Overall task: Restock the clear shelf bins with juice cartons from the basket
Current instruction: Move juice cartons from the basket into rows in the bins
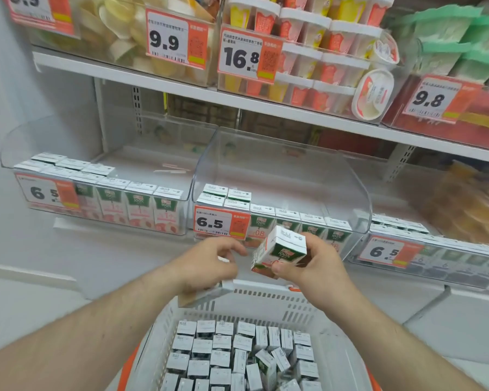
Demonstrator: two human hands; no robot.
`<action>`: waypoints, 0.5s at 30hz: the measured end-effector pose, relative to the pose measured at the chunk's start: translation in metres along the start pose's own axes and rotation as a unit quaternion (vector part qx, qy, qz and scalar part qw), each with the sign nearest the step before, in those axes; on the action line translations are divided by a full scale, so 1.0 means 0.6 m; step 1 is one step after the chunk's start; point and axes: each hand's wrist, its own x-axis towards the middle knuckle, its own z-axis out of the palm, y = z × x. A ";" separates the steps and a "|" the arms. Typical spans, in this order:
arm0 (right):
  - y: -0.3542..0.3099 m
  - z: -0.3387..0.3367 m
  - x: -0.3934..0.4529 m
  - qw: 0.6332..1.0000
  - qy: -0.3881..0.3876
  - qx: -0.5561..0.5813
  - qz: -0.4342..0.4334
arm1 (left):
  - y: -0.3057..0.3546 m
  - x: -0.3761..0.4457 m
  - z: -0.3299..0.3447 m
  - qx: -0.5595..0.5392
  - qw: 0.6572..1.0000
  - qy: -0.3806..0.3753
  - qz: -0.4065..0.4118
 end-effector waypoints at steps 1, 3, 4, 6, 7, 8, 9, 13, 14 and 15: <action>-0.001 0.000 0.002 1.000 -0.001 0.000 0.002 | 0.001 0.000 0.005 0.012 1.000 -0.016 0.011; -0.004 0.003 0.004 1.000 -0.007 0.007 0.004 | 0.003 0.006 0.016 0.009 0.999 -0.016 0.040; -0.004 0.005 0.004 1.000 -0.012 0.015 0.000 | 0.004 0.009 0.022 0.009 0.998 -0.002 0.060; -0.005 0.010 0.006 0.999 -0.016 0.028 -0.009 | 0.005 0.016 0.027 0.016 0.995 0.039 0.090; -0.005 0.012 0.007 0.999 -0.013 0.033 -0.015 | 0.006 0.018 0.028 0.018 0.993 0.058 0.098; -0.006 0.013 0.008 0.999 -0.010 0.040 -0.022 | 0.005 0.020 0.028 0.020 0.992 0.074 0.100; -0.006 0.014 0.009 0.998 -0.005 0.052 -0.031 | 0.005 0.020 0.029 0.018 0.991 0.089 0.102; -0.005 0.021 0.008 0.993 0.041 0.094 -0.056 | 0.018 0.015 0.024 0.108 0.976 0.143 0.123; -0.005 0.023 0.007 0.992 0.059 0.092 -0.061 | 0.023 0.014 0.022 0.144 0.969 0.155 0.128; -0.006 0.025 0.006 0.992 0.072 0.081 -0.070 | 0.027 0.014 0.020 0.169 0.962 0.165 0.133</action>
